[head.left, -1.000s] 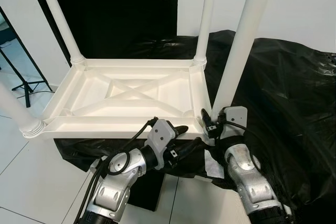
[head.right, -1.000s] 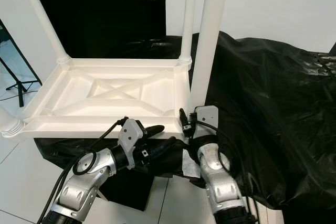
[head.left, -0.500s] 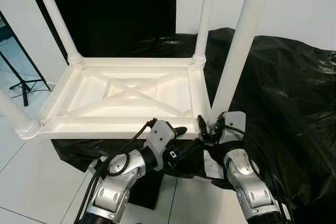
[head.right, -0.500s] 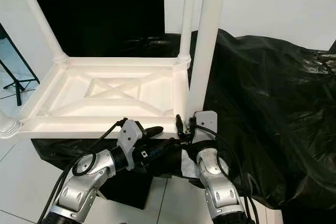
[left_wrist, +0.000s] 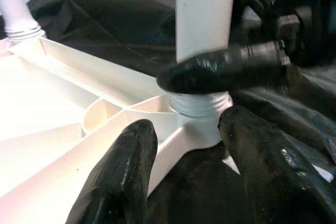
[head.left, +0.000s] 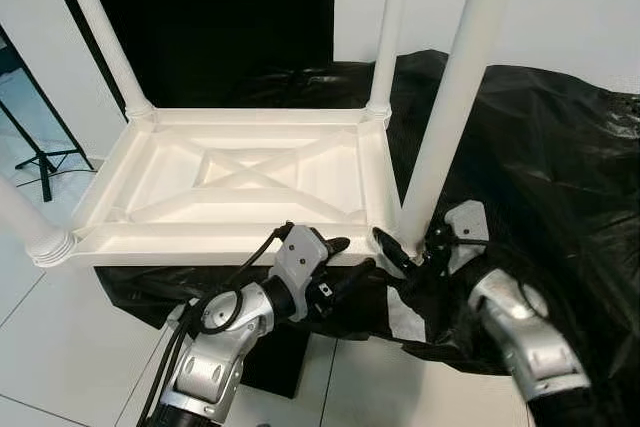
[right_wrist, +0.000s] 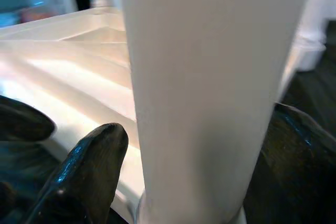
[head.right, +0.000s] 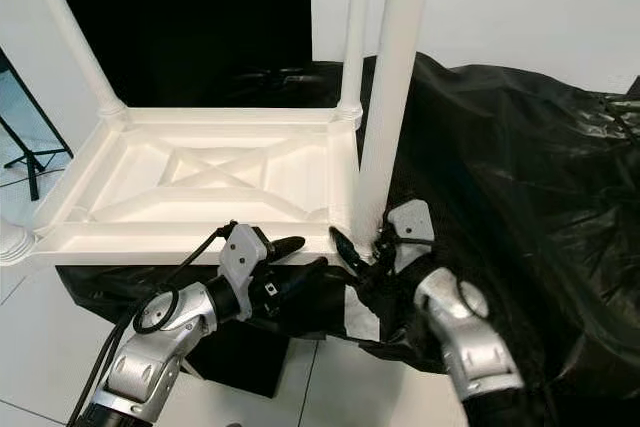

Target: Building children table

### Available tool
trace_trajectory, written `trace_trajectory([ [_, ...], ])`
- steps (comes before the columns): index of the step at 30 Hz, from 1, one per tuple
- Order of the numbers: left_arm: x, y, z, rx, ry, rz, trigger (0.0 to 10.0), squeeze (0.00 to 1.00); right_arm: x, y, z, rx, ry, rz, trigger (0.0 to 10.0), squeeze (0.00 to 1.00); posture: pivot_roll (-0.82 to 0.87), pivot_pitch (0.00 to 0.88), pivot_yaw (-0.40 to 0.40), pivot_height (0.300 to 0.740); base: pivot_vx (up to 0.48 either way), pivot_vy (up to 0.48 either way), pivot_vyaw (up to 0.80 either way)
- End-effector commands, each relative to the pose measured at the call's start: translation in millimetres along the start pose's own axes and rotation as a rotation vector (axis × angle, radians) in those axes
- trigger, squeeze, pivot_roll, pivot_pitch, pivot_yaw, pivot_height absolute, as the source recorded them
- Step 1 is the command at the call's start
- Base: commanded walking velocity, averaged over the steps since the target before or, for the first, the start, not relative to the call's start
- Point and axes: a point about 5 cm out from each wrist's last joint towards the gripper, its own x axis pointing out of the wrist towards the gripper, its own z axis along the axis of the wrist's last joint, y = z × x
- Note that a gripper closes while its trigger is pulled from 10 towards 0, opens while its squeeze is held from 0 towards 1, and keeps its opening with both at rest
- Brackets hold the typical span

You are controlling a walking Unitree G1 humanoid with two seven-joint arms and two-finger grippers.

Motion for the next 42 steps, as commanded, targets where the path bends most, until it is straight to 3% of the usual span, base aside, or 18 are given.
trace_trajectory([
  [1,-2.0,0.5,-0.5,0.021,0.017,0.011,10.0,0.0,1.5,5.0,-4.9,0.017,0.014,0.064,10.0,0.0,-0.01,0.0,-0.006,0.74,0.0,0.0,0.0],
  [15,-5.8,2.1,-1.2,0.03,0.031,-0.004,10.0,0.0,4.1,8.1,-5.6,-0.003,0.029,0.141,10.0,0.0,-0.01,0.0,-0.002,0.74,0.0,0.0,0.0],
  [16,-9.5,3.0,-2.4,0.037,0.047,-0.014,10.0,0.0,3.1,8.5,-10.0,-0.021,0.047,0.156,0.1,0.0,0.01,0.0,0.002,0.74,0.0,0.0,0.0],
  [17,-12.4,3.7,-3.4,0.041,0.059,-0.02,10.0,0.0,1.1,8.3,-15.1,-0.037,0.073,0.152,0.1,0.0,0.0,0.0,0.006,0.74,0.0,0.0,0.0],
  [18,-14.5,4.5,-5.3,0.041,0.07,-0.019,10.0,0.0,-1.3,8.1,-19.8,-0.033,0.09,0.125,4.2,0.0,0.0,0.0,0.01,0.74,0.0,0.0,0.0],
  [21,-15.3,5.1,-6.7,0.041,0.077,-0.016,10.0,0.0,-3.2,7.9,-23.5,-0.029,0.106,0.095,4.0,0.0,0.0,0.0,0.01,0.74,0.0,0.0,0.0],
  [22,-15.5,5.3,-7.5,0.039,0.079,-0.014,10.0,0.0,-4.3,7.8,-25.9,-0.03,0.115,0.076,2.7,0.0,0.0,0.0,0.013,0.74,0.0,0.0,0.0],
  [23,-15.5,5.3,-7.5,0.039,0.079,-0.014,10.0,0.0,-4.3,7.8,-25.9,-0.03,0.115,0.076,2.7,0.0,0.0,0.0,0.013,0.74,0.0,0.0,0.0],
  [24,-14.3,5.6,-7.1,0.035,0.076,-0.012,10.0,0.0,-4.3,7.9,-27.8,-0.019,0.122,0.038,10.0,0.0,-0.01,0.0,0.019,0.74,0.0,0.0,0.0],
  [36,-11.6,9.4,-3.7,0.031,0.065,-0.005,10.0,0.0,-0.2,8.5,-25.0,0.013,0.117,-0.177,10.0,0.0,-0.02,0.0,0.012,0.74,0.0,0.0,0.0],
  [40,-12.1,10.1,-0.8,0.04,0.057,0.017,10.0,0.0,2.8,23.5,-24.9,0.075,0.122,-0.352,10.0,0.0,-0.01,0.0,-0.004,0.74,0.0,0.0,0.0],
  [42,-11.5,10.8,0.9,0.041,0.051,0.022,10.0,0.0,3.3,25.8,-23.9,0.077,0.118,-0.381,10.0,0.0,-0.01,0.0,-0.005,0.74,0.0,0.0,0.0],
])
